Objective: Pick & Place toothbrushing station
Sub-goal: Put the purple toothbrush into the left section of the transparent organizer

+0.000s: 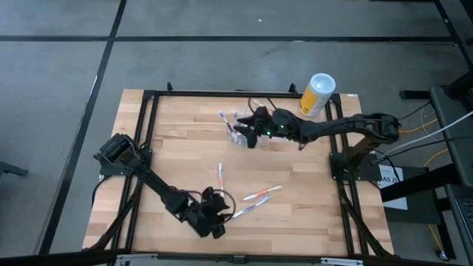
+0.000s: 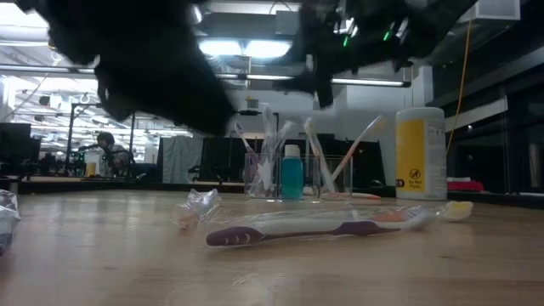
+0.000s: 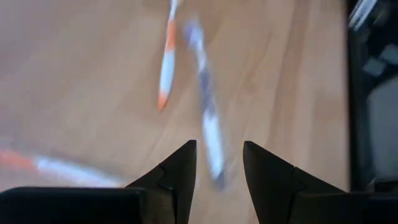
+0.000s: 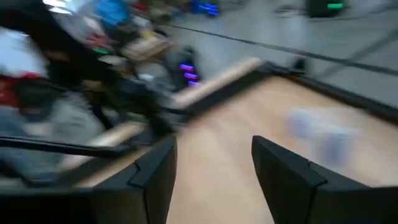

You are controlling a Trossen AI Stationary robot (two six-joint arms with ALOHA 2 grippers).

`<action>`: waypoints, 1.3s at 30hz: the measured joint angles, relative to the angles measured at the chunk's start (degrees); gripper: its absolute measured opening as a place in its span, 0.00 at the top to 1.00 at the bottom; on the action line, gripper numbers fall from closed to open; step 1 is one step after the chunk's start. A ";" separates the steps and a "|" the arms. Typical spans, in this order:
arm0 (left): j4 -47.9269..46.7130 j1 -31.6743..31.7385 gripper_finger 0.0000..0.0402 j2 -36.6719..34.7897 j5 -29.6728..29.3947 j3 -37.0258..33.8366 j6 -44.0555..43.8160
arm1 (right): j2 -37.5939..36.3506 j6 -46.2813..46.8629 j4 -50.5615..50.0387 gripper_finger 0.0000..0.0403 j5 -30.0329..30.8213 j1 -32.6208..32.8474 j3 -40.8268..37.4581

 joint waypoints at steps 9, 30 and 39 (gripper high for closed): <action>-2.12 4.78 0.68 -3.70 15.39 0.63 12.34 | -10.38 7.75 -14.42 0.54 5.35 16.95 0.02; 5.78 18.64 0.68 6.37 38.47 4.71 25.06 | -14.46 52.94 -50.91 0.57 43.51 53.77 -0.02; 5.52 19.12 0.68 15.39 39.15 15.38 24.01 | -14.46 68.94 -59.56 0.57 48.02 61.27 -0.02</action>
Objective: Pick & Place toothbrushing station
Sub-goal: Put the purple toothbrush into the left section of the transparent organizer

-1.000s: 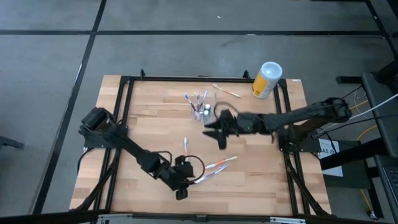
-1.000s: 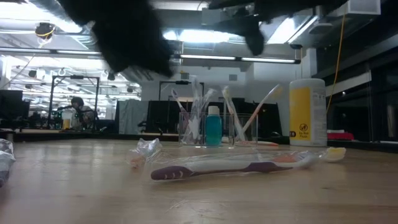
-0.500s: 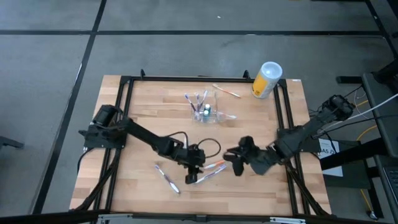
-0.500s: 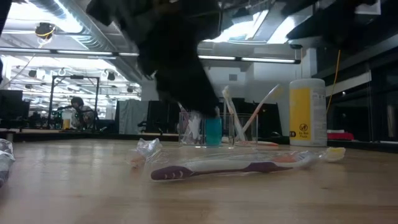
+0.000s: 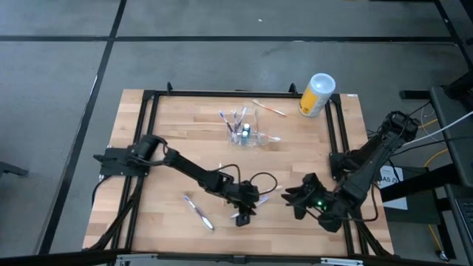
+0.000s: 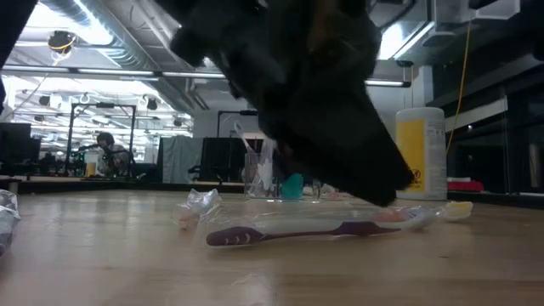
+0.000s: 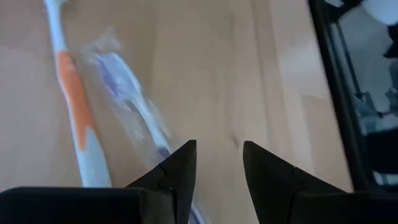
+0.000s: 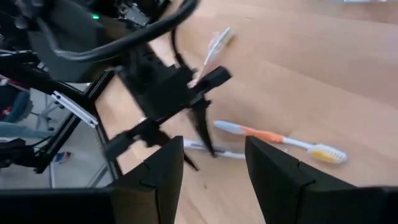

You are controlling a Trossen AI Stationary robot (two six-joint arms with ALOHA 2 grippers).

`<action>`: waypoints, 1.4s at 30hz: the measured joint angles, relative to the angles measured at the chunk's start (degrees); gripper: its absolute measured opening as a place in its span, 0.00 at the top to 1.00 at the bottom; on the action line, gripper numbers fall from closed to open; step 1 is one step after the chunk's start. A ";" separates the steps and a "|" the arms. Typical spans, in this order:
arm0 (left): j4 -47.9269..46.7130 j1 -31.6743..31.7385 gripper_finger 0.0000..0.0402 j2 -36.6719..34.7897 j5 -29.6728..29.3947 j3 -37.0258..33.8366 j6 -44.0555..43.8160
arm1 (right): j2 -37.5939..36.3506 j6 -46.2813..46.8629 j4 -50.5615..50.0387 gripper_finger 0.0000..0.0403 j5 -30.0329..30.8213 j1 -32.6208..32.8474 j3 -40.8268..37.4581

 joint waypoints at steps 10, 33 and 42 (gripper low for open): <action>-1.42 1.44 0.68 1.53 -4.54 2.63 -1.29 | 0.00 6.43 -0.56 0.57 3.20 4.09 0.00; -3.95 1.64 0.80 2.76 -6.72 2.52 -3.52 | 0.02 8.88 -2.50 0.57 3.78 5.19 0.00; -0.69 2.13 0.98 3.60 -5.70 2.62 -5.21 | 0.03 9.11 -2.48 0.57 3.85 5.19 0.00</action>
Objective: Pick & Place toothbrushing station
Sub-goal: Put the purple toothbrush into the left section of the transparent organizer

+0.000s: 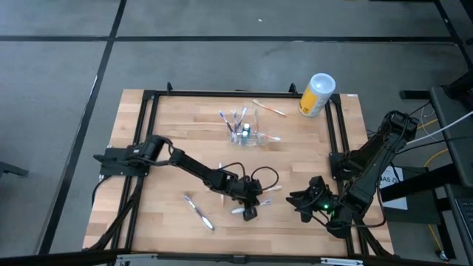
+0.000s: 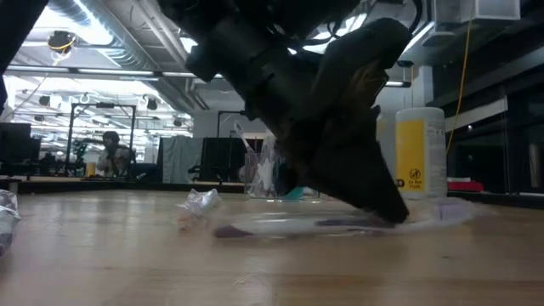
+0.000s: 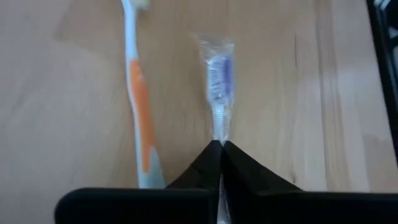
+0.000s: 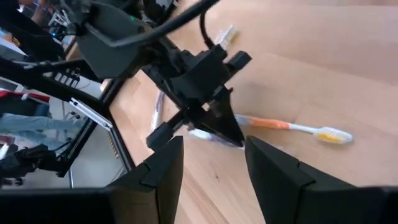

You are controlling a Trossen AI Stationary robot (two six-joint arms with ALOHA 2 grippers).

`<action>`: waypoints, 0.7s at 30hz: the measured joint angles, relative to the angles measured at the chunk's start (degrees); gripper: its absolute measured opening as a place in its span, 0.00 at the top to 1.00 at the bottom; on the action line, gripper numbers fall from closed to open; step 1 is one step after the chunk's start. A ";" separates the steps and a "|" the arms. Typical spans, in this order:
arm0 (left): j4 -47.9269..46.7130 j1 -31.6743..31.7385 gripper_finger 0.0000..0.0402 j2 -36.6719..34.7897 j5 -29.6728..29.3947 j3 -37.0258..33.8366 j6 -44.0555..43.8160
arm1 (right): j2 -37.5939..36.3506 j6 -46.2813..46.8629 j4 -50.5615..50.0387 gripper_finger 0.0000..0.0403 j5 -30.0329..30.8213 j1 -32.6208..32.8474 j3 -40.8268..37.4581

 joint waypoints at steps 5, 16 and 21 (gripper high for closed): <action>3.68 1.61 0.99 -1.09 -0.38 -0.12 -1.23 | 0.01 0.00 2.25 0.57 6.06 0.81 0.00; 4.28 7.50 0.99 -15.01 -18.52 -0.67 0.63 | -0.29 6.69 8.94 0.57 27.68 4.02 0.02; 5.30 9.85 0.99 -22.76 -22.78 -6.44 -0.01 | -3.06 1.34 8.20 0.57 26.11 0.84 0.00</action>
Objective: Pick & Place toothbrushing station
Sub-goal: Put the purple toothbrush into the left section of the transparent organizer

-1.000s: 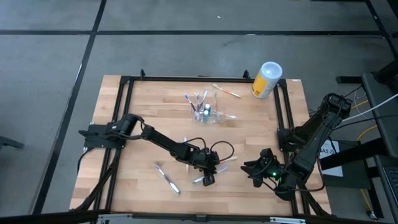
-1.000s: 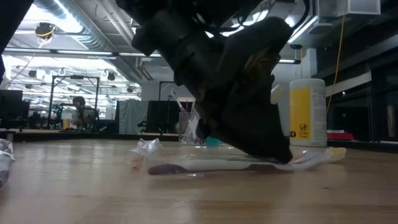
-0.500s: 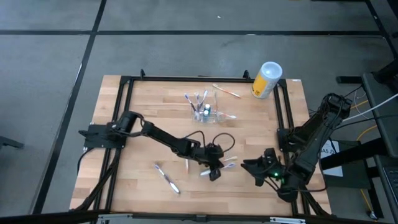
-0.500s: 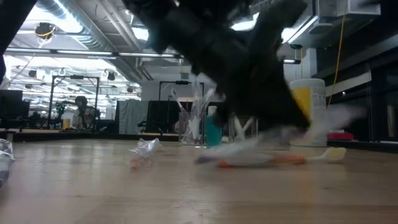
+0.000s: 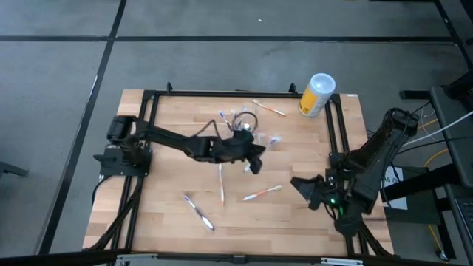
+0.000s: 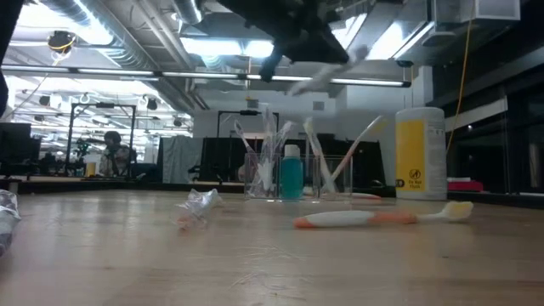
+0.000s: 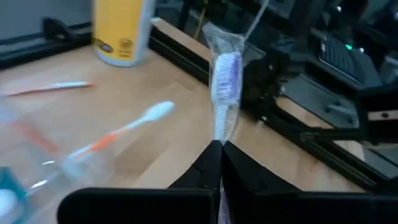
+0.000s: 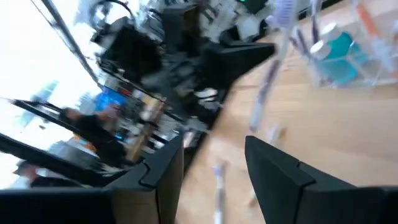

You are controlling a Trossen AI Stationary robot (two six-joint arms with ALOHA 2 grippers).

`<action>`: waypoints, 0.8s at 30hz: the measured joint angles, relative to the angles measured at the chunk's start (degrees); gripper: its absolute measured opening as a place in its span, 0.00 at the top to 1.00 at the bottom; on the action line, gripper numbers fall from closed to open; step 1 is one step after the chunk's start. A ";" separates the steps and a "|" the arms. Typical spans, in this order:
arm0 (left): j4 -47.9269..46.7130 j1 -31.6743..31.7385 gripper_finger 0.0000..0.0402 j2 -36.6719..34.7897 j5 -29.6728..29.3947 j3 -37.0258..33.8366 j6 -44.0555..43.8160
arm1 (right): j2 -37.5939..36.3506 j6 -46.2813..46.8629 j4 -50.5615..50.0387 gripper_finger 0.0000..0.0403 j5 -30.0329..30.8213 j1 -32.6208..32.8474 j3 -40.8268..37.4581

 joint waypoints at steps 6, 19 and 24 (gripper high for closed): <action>14.51 -0.93 0.99 -7.14 2.00 -9.46 -2.24 | -6.53 -20.55 0.37 0.57 -15.33 -10.73 0.01; 23.64 -4.88 0.99 -8.61 -1.84 -11.22 -2.82 | -10.02 -52.11 17.87 0.57 -42.65 -33.05 0.02; 25.05 -6.11 0.99 -9.19 -1.84 -11.15 -2.50 | -10.01 -56.23 23.02 0.57 -47.29 -35.94 0.02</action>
